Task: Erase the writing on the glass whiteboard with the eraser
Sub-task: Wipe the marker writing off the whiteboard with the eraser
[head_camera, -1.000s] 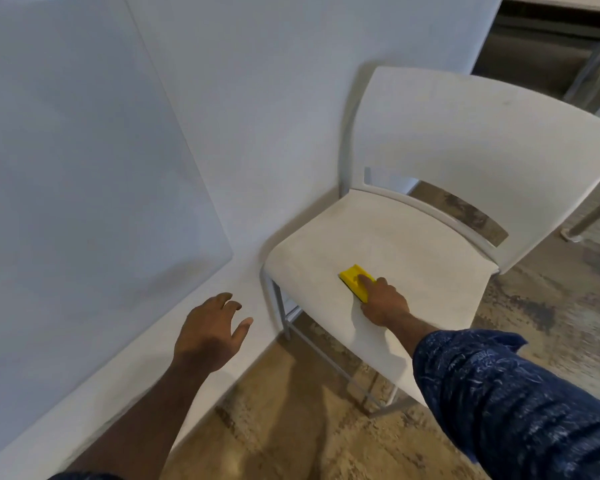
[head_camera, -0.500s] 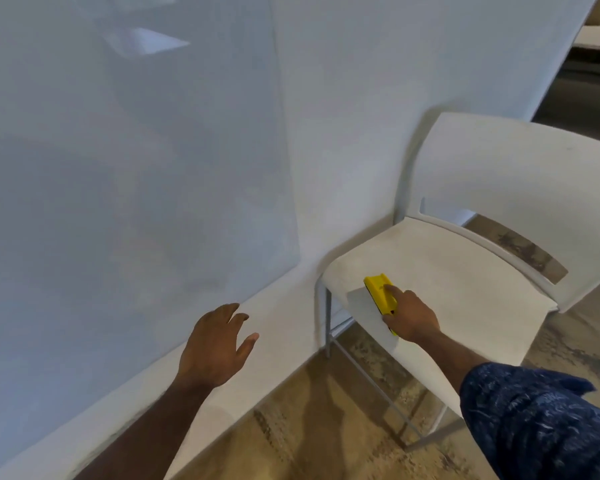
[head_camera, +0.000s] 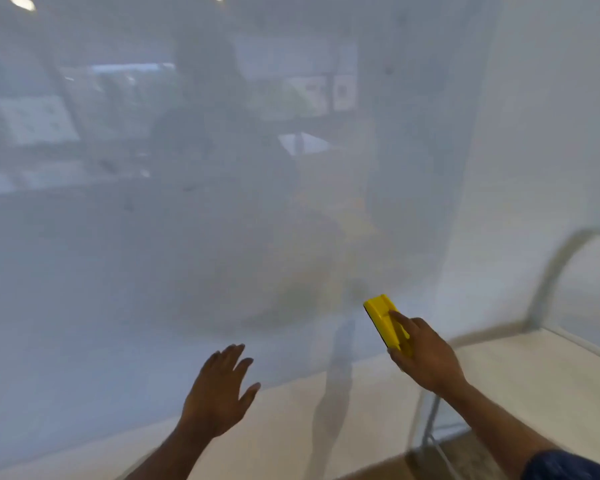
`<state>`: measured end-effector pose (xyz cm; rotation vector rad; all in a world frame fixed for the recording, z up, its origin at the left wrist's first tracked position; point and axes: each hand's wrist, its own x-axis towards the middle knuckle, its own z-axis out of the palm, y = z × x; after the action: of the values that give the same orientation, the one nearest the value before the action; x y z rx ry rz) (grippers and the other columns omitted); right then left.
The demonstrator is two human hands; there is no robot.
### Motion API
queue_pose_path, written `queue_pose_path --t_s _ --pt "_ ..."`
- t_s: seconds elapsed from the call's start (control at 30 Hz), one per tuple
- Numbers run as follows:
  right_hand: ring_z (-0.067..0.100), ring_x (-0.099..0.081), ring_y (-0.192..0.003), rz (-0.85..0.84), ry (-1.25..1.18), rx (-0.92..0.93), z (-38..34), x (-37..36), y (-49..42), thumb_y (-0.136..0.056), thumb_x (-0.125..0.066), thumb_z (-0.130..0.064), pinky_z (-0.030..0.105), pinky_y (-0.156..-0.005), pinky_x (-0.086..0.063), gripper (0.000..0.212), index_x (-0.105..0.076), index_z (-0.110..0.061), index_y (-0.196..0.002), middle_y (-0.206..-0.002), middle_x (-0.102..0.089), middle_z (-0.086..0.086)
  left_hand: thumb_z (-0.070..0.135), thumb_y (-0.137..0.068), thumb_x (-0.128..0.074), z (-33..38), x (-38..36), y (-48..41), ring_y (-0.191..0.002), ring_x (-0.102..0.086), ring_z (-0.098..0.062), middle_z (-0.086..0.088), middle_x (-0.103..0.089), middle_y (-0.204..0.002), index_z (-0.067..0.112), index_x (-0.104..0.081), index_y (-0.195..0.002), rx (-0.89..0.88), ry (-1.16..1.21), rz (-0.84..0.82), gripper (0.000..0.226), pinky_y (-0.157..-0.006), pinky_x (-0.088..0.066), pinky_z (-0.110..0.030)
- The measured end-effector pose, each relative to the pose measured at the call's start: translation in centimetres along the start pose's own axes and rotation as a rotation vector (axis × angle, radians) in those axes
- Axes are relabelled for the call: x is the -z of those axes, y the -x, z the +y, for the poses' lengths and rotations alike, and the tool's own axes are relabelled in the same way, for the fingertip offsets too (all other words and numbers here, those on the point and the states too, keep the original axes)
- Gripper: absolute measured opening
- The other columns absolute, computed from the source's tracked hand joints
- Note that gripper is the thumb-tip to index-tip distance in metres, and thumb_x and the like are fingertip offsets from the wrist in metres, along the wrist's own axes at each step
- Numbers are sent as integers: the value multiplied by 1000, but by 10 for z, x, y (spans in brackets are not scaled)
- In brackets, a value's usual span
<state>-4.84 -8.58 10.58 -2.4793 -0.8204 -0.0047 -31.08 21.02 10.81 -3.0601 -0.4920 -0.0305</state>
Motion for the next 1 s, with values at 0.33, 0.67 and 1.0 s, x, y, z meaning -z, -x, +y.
queue_pose_path --t_s 0.33,0.67,1.0 --pt "21 -61 -82 231 -9 540 -263 21 -33 -75 -72 -44 28 -56 -46 72 -41 -32 -139 -118 -45 -3 58 -98 -27 -148 80 118 -122 -64 -25 -8 -67 -132 18 -74 -115 255 -142 235 64 -98 -52 -46" --pt "22 -60 -84 464 -54 793 -438 70 -55 -73 -72 -41 27 -56 -44 72 -41 -29 -138 -115 -44 -1 64 -97 -16 -242 178 163 -135 -53 -32 -13 -56 -144 13 -65 -128 384 -166 508 78 -111 -40 -48" --pt "27 -55 -90 614 -7 952 -563 116 -67 -76 -71 -36 34 -66 -49 70 -45 -21 -139 -110 -49 8 67 -96 -17 -318 281 188 -143 -41 -34 -14 -46 -152 12 -57 -136 392 -231 734 79 -116 -35 -50"
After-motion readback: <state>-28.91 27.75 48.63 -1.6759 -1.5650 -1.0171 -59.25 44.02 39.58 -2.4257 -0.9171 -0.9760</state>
